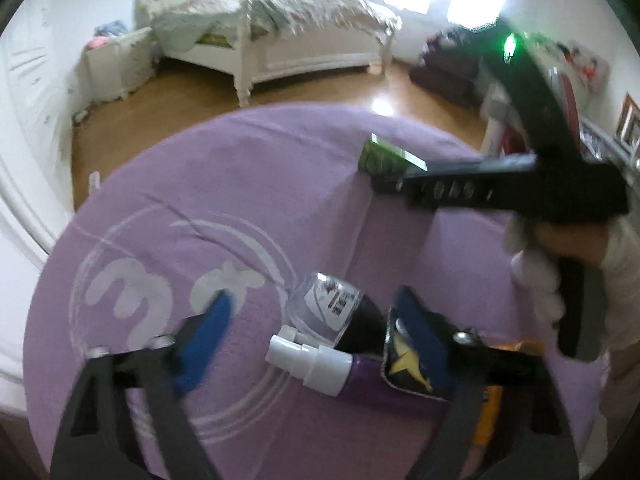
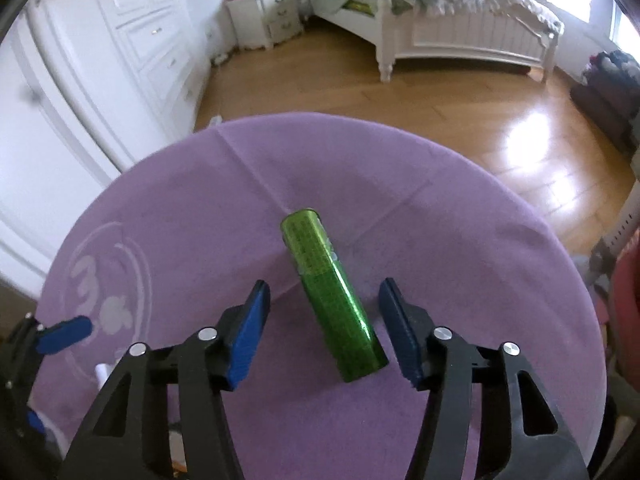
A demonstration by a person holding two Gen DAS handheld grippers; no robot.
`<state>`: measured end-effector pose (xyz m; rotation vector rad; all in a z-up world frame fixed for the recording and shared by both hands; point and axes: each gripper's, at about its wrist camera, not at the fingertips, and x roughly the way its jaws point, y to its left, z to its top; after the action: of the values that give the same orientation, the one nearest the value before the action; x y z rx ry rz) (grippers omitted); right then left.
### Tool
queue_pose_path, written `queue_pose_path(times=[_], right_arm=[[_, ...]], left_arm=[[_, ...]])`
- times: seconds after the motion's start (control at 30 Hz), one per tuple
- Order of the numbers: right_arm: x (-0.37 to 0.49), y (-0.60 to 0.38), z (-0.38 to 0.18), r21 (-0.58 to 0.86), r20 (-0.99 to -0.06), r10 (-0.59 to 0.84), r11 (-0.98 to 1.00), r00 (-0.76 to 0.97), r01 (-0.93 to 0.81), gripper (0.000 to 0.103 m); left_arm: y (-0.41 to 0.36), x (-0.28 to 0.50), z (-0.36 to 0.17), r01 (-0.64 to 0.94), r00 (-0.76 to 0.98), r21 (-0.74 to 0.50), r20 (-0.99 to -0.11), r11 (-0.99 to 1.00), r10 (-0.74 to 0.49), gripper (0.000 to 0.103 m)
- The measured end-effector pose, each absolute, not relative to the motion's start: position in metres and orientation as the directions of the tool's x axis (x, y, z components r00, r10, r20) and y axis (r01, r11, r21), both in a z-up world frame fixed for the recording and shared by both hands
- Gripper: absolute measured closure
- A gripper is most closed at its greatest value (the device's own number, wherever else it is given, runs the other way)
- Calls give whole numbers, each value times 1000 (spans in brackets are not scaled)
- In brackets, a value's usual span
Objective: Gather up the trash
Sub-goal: 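Grasp the white-capped bottle with the left tool while the right tool grasps the green stick, then carry the bottle and green stick over the bin and open both tools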
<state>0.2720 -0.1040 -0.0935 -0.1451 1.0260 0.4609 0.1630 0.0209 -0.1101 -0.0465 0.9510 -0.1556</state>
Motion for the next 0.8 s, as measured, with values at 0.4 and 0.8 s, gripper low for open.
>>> queue_pose_path(times=[0.4, 0.8], right_arm=[[202, -157, -61, 273, -744, 471, 861, 473, -428, 82], [109, -259, -23, 420, -582, 565, 825, 585, -379, 82]], left_arm=[[35, 160, -112, 133, 611, -61, -781, 989, -130, 63], [20, 134, -73, 106, 685, -194, -696, 975, -213, 63]])
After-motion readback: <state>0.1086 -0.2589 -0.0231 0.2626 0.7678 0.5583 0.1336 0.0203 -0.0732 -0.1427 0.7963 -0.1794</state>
